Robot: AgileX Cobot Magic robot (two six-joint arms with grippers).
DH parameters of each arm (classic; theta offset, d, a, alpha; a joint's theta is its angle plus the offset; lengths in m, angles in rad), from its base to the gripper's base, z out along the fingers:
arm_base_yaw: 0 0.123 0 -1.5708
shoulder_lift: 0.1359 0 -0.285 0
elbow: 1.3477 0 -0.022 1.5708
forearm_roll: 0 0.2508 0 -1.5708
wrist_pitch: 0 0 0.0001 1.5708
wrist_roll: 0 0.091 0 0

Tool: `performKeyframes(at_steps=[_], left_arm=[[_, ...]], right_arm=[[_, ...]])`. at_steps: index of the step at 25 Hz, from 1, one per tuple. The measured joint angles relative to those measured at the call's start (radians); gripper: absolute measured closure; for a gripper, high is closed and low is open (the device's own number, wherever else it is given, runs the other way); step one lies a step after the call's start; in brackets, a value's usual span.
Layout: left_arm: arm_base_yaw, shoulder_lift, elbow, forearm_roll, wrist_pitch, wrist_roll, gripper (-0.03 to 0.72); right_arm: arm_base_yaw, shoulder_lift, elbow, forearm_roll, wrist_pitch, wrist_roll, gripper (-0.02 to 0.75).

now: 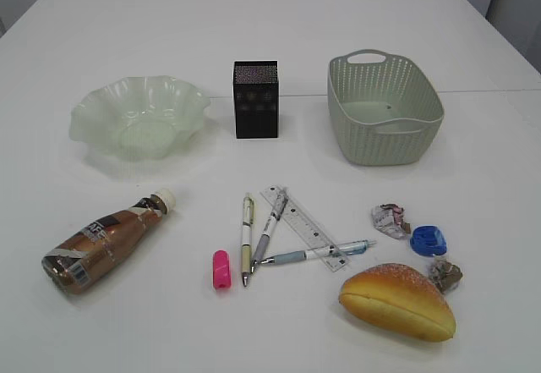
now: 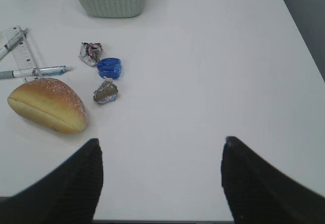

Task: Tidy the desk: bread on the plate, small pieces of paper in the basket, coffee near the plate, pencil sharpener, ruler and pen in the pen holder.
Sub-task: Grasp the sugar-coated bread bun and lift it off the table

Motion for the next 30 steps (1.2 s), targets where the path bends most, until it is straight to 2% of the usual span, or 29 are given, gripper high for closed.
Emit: performKeyframes(at_steps=[30], left_arm=[[0.0, 0.0, 0.0, 0.0, 0.0, 0.0, 0.315]], right_arm=[[0.0, 0.0, 0.0, 0.004, 0.0, 0.006, 0.178]])
